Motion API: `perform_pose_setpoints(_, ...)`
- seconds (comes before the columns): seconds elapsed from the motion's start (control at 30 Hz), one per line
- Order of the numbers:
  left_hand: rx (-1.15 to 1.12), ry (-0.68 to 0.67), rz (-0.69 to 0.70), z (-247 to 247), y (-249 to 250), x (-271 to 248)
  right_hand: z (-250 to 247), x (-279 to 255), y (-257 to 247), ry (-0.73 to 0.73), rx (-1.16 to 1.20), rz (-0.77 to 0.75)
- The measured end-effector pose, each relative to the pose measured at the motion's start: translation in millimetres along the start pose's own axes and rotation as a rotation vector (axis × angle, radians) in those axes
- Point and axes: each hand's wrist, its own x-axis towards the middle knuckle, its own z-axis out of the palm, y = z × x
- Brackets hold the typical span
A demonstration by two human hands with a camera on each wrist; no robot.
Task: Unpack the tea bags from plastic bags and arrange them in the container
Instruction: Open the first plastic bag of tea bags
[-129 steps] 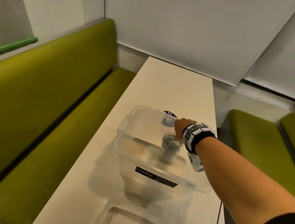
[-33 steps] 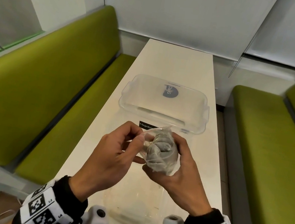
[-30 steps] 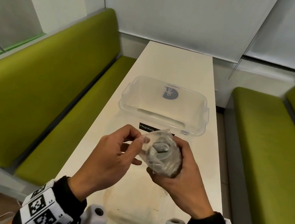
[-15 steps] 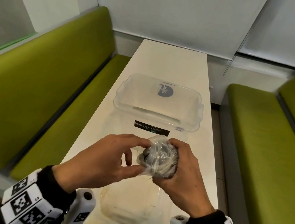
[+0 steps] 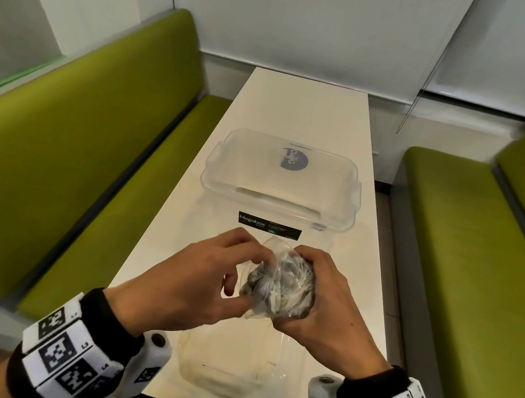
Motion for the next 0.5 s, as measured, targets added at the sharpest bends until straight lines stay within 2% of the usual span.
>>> perform_pose_setpoints(0.3,0.142,-0.062,0.089,1.4,-4.2,-0.7,-5.4,2.7,1.8,-0.035,-0.001,-0.003)
perform_pose_setpoints(0.5,0.119,-0.071,0.060,1.8,-2.5,-0.2,-5.3,3.0,3.0,-0.029,0.005,-0.003)
